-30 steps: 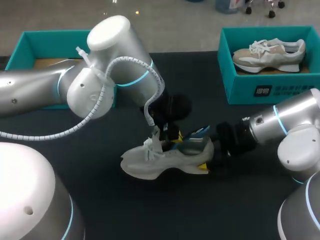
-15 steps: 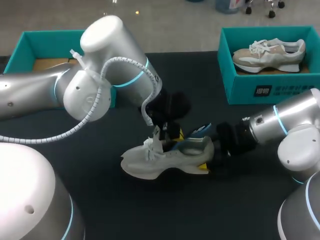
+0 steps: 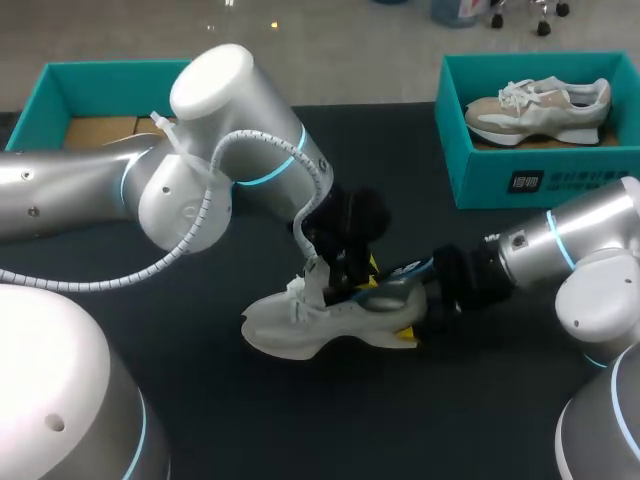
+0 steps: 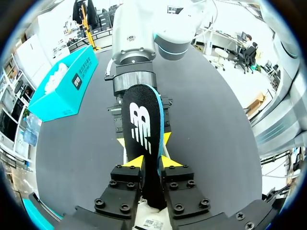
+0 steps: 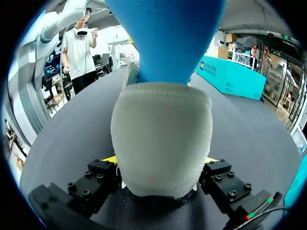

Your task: Take the shoe out of the shoebox, open the shoe tongue, remove and reinsert the insole, then place the shoe into the shoebox

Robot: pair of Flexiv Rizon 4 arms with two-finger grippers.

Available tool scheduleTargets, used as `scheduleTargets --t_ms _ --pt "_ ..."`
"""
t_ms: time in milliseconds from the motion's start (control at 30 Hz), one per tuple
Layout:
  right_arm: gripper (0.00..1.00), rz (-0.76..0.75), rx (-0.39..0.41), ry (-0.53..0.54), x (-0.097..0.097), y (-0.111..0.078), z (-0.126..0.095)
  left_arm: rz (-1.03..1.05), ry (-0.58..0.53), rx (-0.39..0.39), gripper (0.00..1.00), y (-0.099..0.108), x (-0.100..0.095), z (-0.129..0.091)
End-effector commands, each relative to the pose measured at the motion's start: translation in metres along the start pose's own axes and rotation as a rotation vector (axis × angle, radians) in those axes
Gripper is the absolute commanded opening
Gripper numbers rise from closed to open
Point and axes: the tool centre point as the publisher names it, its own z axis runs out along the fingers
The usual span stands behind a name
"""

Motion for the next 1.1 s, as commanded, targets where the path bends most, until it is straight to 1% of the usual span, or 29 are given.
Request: scheduleTargets --t_ms 33,67,133,167,267,300,367,433,467,533,567,600,800,933,1000,1100 --pt "0.00 0.000 0.003 -0.001 0.001 0.000 0.000 -0.007 -0.057 -0.002 0.66 -0.003 0.008 -0.002" --pt "0.00 0.000 0.003 -0.001 0.001 0.000 0.000 -0.013 -0.087 0.004 0.74 -0.003 0.008 -0.003" --pt "0.00 0.000 0.003 -0.001 0.001 0.000 0.000 -0.016 -0.127 0.004 0.84 -0.004 0.009 -0.004" --pt "0.00 0.000 0.003 -0.001 0.001 0.000 0.000 -0.017 -0.142 0.004 0.87 -0.004 0.010 -0.004" --pt "0.00 0.000 0.003 -0.001 0.001 0.000 0.000 -0.022 -0.186 -0.003 0.86 -0.004 0.012 -0.002" --pt "0.00 0.000 0.003 -0.001 0.001 0.000 0.000 -0.022 -0.194 -0.004 0.80 -0.003 0.012 -0.001" --pt "0.00 0.000 0.003 -0.001 0.001 0.000 0.000 -0.028 -0.206 -0.006 0.75 -0.002 0.012 0.000" --pt "0.00 0.000 0.003 -0.001 0.001 0.000 0.000 -0.031 -0.221 -0.008 0.74 -0.001 0.011 0.001" --pt "0.00 0.000 0.003 -0.001 0.001 0.000 0.000 -0.031 -0.222 -0.009 0.67 0.000 0.011 0.002" --pt "0.00 0.000 0.003 -0.001 0.001 0.000 0.000 -0.033 -0.227 -0.008 0.60 0.000 0.009 0.005" --pt "0.00 0.000 0.003 -0.001 0.001 0.000 0.000 -0.035 -0.228 -0.008 0.51 0.001 0.008 0.006" --pt "0.00 0.000 0.003 -0.001 0.001 0.000 0.000 -0.040 -0.234 -0.008 0.49 0.001 0.008 0.008" --pt "0.00 0.000 0.003 -0.001 0.001 0.000 0.000 -0.046 -0.252 -0.023 0.49 0.005 0.006 0.018" --pt "0.00 0.000 0.003 -0.001 0.001 0.000 0.000 -0.050 -0.248 -0.025 0.51 0.006 0.004 0.021" --pt "0.00 0.000 0.003 -0.001 0.001 0.000 0.000 -0.052 -0.247 -0.027 0.49 0.006 0.003 0.021" --pt "0.00 0.000 0.003 -0.001 0.001 0.000 0.000 -0.058 -0.245 -0.029 0.39 0.008 0.001 0.022"
